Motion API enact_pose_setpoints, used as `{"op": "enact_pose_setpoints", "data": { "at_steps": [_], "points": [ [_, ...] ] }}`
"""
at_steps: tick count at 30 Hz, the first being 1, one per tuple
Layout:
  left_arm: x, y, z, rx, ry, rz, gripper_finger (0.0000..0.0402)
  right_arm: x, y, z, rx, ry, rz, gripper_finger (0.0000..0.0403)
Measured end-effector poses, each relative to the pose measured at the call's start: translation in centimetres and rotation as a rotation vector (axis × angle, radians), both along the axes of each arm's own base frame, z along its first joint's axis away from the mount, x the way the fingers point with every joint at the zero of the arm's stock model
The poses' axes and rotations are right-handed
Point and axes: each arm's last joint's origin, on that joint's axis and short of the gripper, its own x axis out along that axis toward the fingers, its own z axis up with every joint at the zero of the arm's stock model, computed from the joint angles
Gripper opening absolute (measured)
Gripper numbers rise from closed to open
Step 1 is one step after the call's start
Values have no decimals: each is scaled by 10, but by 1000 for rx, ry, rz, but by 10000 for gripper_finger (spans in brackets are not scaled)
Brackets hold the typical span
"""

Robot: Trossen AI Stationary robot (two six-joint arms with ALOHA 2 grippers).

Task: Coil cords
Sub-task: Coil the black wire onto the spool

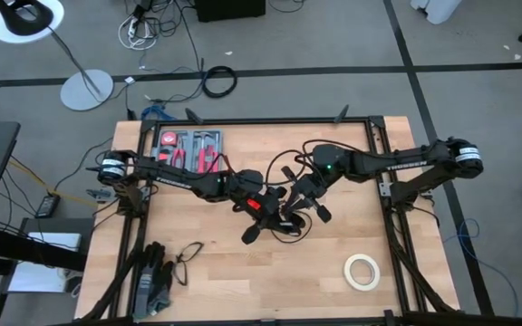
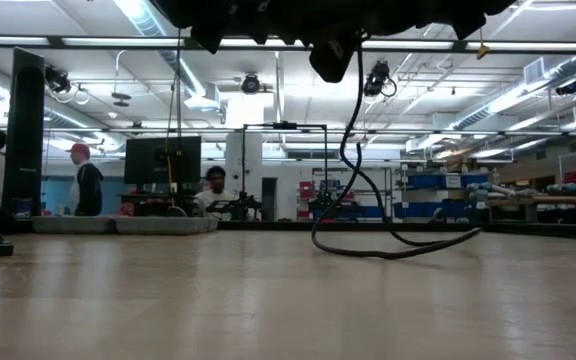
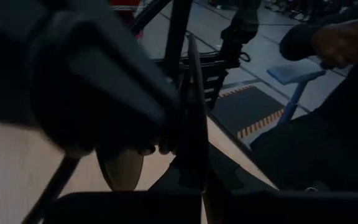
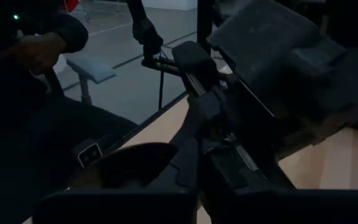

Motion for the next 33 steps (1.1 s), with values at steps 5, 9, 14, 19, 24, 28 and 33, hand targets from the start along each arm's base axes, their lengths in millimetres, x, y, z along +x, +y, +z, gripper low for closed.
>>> {"op": "enact_pose_setpoints", "data": {
  "at_steps": [5, 9, 14, 19, 24, 28, 33],
  "points": [
    [0, -1, 0, 27, -15, -15, 0, 2, 0, -2, -6, -10, -7, 28],
    [0, -3, 2, 33, -52, -45, 0, 3, -3, -2, -3, -8, -21, 39],
    [0, -3, 2, 33, -54, -55, 0, 3, -6, -2, 10, -2, -30, 58],
    [0, -3, 2, 47, -67, -64, 0, 3, -6, -2, 15, 5, -31, 73],
    [0, -4, 4, 35, -86, -99, 0, 1, -10, -2, 19, 29, -51, 77],
    [-1, -4, 4, 35, -84, -102, 0, 0, -10, -2, 31, 37, -60, 77],
    [0, -5, 6, 43, -102, -105, 0, -4, -10, 2, 25, 39, -79, 77]
  ]
}}
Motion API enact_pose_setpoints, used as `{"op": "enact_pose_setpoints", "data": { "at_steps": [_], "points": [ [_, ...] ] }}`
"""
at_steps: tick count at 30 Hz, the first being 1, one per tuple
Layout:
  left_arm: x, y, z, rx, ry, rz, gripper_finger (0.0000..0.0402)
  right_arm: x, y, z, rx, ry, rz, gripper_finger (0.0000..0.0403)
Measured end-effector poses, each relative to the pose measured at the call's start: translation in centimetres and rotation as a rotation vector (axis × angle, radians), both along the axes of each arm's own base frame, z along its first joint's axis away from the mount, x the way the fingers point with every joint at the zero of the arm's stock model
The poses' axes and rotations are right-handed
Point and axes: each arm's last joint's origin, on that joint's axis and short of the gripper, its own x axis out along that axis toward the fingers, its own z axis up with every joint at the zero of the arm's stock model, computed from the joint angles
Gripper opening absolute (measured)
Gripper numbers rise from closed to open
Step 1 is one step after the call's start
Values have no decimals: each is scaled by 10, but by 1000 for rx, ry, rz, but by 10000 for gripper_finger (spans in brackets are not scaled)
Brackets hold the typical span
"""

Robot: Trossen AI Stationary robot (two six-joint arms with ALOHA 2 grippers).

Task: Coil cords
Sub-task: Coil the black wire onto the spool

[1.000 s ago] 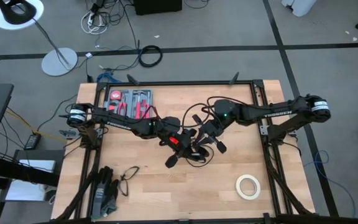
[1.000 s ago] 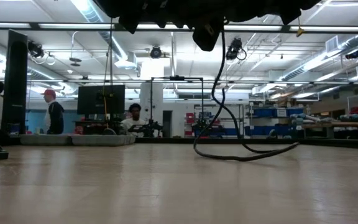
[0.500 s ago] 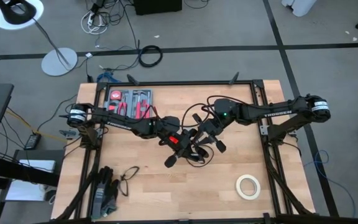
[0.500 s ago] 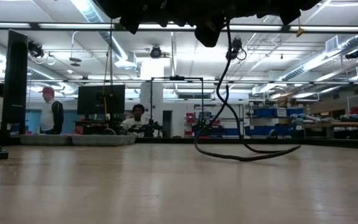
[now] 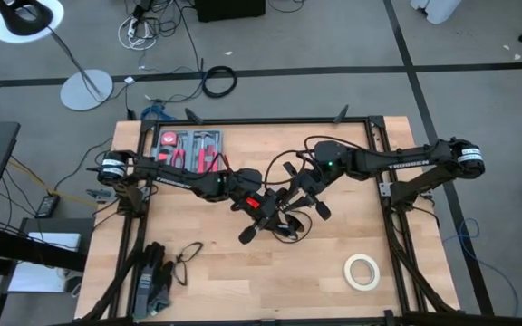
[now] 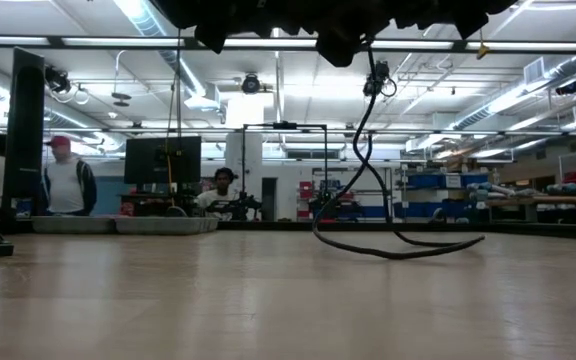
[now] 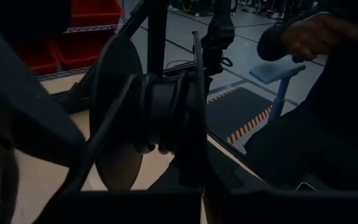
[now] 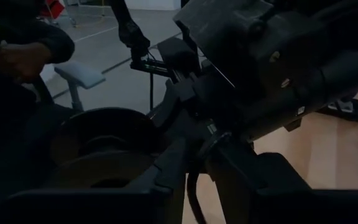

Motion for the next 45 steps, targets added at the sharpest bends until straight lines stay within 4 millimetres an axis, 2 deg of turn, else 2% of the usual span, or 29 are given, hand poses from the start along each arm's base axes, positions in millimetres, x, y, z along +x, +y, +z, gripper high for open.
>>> {"op": "enact_pose_setpoints", "data": {
  "at_steps": [14, 23, 31, 39, 45],
  "points": [
    [1, -1, 6, 22, -28, -33, 0, -6, -3, 1, -40, 16, -23, 77],
    [-1, 0, 16, 44, -75, -15, 0, -21, -3, 17, -71, -27, -75, 77],
    [-2, 0, 16, 52, -65, -9, 0, -24, -3, 11, -69, 35, -102, 77],
    [-6, 0, 20, 71, -69, -16, 0, -35, 0, 18, -89, 44, -166, 77],
    [-9, 1, 25, 94, -88, -1, 0, -39, -1, 14, -78, 119, -216, 77]
  ]
}}
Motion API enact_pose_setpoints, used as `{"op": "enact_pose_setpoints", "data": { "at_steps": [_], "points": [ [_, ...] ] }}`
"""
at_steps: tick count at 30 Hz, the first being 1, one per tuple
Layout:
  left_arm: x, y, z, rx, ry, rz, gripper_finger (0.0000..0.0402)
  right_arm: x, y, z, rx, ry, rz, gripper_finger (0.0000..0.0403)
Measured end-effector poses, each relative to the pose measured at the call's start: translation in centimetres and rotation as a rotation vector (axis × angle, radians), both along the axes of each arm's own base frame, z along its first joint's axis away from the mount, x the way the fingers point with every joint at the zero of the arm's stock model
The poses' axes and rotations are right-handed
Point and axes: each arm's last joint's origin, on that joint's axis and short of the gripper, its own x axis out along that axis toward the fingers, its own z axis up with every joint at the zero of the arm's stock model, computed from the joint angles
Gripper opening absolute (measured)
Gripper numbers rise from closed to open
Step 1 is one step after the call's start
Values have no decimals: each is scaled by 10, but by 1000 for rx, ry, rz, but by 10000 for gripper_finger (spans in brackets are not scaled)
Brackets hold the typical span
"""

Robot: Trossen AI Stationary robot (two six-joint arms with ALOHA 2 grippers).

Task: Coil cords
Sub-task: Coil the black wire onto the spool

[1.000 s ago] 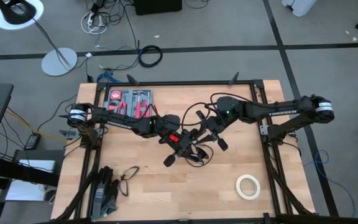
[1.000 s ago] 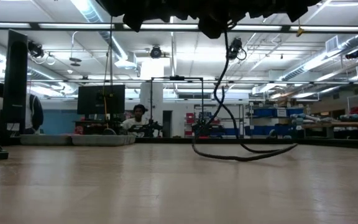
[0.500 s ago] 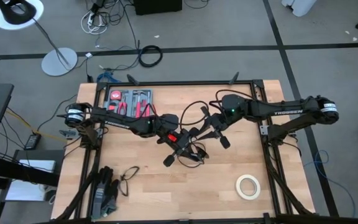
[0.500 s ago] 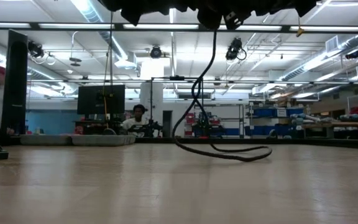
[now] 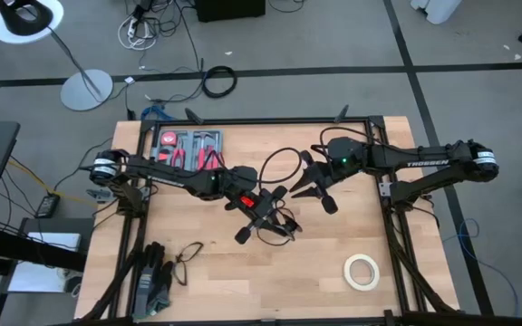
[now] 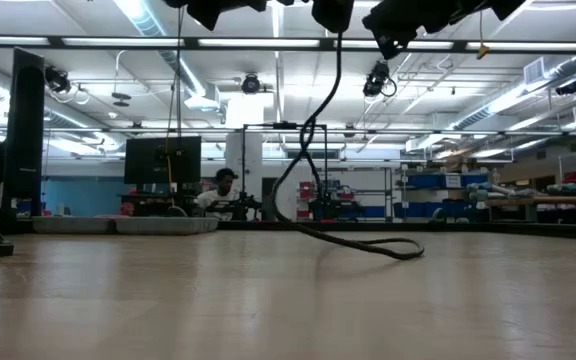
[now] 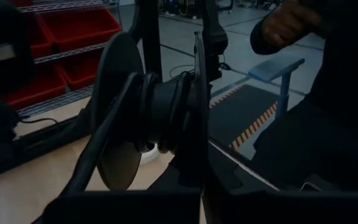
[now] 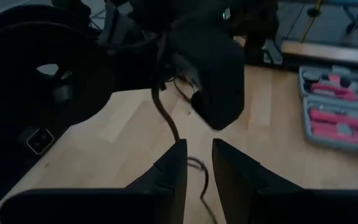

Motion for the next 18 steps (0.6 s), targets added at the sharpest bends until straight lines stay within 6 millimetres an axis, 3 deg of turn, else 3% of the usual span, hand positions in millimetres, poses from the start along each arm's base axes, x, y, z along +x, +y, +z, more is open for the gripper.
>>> {"op": "enact_pose_setpoints", "data": {
  "at_steps": [7, 18],
  "points": [
    [-1, 1, 4, 40, -40, 15, 0, 0, 3, -13, 41, 19, -49, 77],
    [-3, 3, 8, 55, -53, 53, 0, -8, 11, -63, 191, -98, -80, 77]
  ]
}}
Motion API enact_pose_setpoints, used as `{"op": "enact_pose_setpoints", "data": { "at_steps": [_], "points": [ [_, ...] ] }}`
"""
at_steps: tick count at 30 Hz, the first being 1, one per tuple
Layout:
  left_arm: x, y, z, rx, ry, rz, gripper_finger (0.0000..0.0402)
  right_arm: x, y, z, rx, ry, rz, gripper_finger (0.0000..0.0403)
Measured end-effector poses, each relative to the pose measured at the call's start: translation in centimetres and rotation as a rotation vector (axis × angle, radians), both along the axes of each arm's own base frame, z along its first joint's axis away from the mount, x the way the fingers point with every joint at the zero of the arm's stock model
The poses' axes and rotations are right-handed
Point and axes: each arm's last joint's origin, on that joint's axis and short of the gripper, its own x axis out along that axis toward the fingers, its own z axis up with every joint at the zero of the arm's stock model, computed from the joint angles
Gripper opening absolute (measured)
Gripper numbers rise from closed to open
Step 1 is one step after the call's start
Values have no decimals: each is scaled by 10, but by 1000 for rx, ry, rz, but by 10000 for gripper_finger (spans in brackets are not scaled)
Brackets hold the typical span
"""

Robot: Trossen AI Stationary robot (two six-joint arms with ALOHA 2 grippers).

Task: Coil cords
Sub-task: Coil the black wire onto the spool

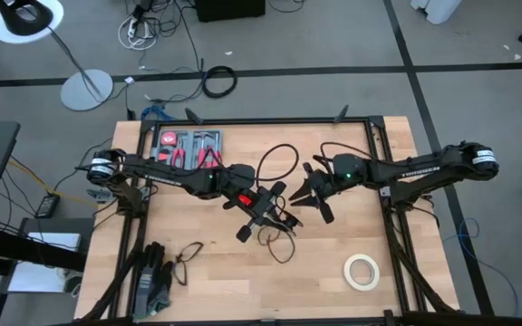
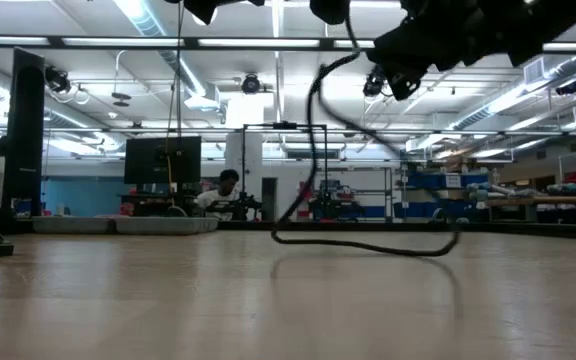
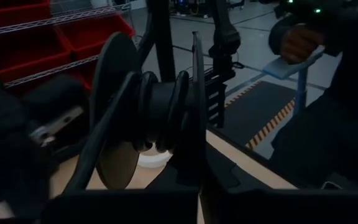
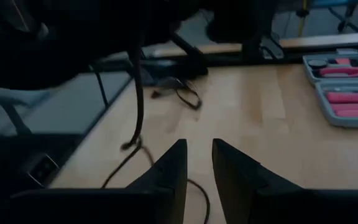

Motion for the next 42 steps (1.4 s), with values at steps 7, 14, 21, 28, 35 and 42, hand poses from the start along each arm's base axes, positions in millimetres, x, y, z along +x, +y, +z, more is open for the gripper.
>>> {"op": "enact_pose_setpoints", "data": {
  "at_steps": [7, 14, 21, 28, 35, 42],
  "points": [
    [2, 5, 2, 18, -6, 82, 0, -12, 12, -26, 114, -109, -31, 77],
    [6, 15, 11, 28, -36, 161, 0, -7, 22, -30, 141, -111, -11, 77],
    [6, 17, 10, 33, -10, 170, 0, -6, 20, -31, 134, -94, -32, 76],
    [5, 15, 6, 34, 33, 162, 0, -12, 7, -36, 98, 12, -220, 75],
    [4, 15, 2, 43, 72, 172, 0, -28, 6, -26, 50, 30, -234, 74],
    [4, 16, 2, 46, 72, 182, 0, -42, 9, -13, 85, 3, -190, 74]
  ]
}}
